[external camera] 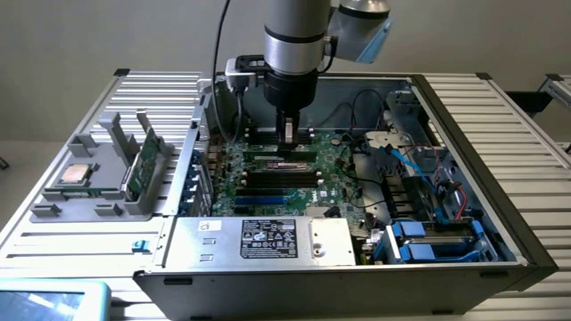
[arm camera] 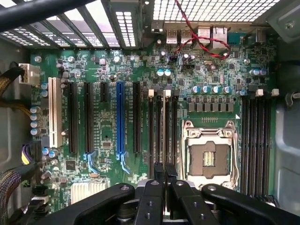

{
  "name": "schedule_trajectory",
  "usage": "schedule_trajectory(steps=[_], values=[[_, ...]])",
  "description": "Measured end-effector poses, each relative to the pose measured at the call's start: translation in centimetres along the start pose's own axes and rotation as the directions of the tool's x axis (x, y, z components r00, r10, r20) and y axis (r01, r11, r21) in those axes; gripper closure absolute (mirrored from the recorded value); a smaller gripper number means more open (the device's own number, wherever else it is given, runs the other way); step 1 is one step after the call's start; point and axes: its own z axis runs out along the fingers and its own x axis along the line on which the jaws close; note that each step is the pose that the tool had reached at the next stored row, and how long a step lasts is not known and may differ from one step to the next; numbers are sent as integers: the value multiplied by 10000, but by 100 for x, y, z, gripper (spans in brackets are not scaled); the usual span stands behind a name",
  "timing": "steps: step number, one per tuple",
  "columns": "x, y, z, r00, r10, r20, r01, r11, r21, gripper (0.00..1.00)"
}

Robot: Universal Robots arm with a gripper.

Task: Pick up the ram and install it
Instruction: 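Insert the ram into the slot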

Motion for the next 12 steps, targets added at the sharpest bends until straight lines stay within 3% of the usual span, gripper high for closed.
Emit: schedule_trajectory(steps=[12], values=[[77, -8, 208, 10000, -2, -1, 2, 10000, 17, 89]])
